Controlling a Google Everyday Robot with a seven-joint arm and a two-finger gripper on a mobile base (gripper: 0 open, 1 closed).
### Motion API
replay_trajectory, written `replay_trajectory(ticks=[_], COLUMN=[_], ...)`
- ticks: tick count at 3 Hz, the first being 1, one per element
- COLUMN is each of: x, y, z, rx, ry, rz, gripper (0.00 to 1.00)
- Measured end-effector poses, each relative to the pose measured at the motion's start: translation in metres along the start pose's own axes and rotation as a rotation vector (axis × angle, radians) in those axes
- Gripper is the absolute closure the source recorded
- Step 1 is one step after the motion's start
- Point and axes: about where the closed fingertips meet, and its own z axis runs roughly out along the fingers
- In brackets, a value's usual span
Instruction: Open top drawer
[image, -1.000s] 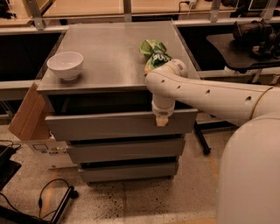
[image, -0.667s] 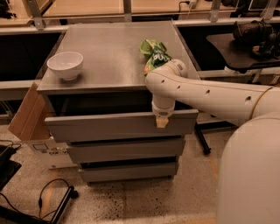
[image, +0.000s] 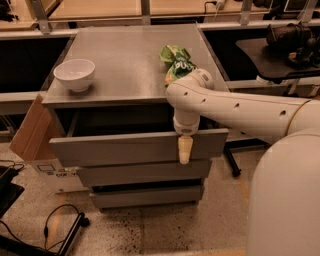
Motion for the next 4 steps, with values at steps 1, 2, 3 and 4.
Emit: replay_trajectory(ticks=[1, 2, 3, 4], x=[0.000, 0.002, 0.005, 0.009], y=[0.002, 0.009, 0.051, 0.102], z=[0.000, 0.000, -0.015, -0.037], rx=[-0.006, -0.028, -0.122, -0.245], ry=[0.001, 0.006, 0.005, 0.014], rz=[0.001, 0.006, 0.039, 0.093], gripper=[0.00, 0.00, 0.18, 0.42])
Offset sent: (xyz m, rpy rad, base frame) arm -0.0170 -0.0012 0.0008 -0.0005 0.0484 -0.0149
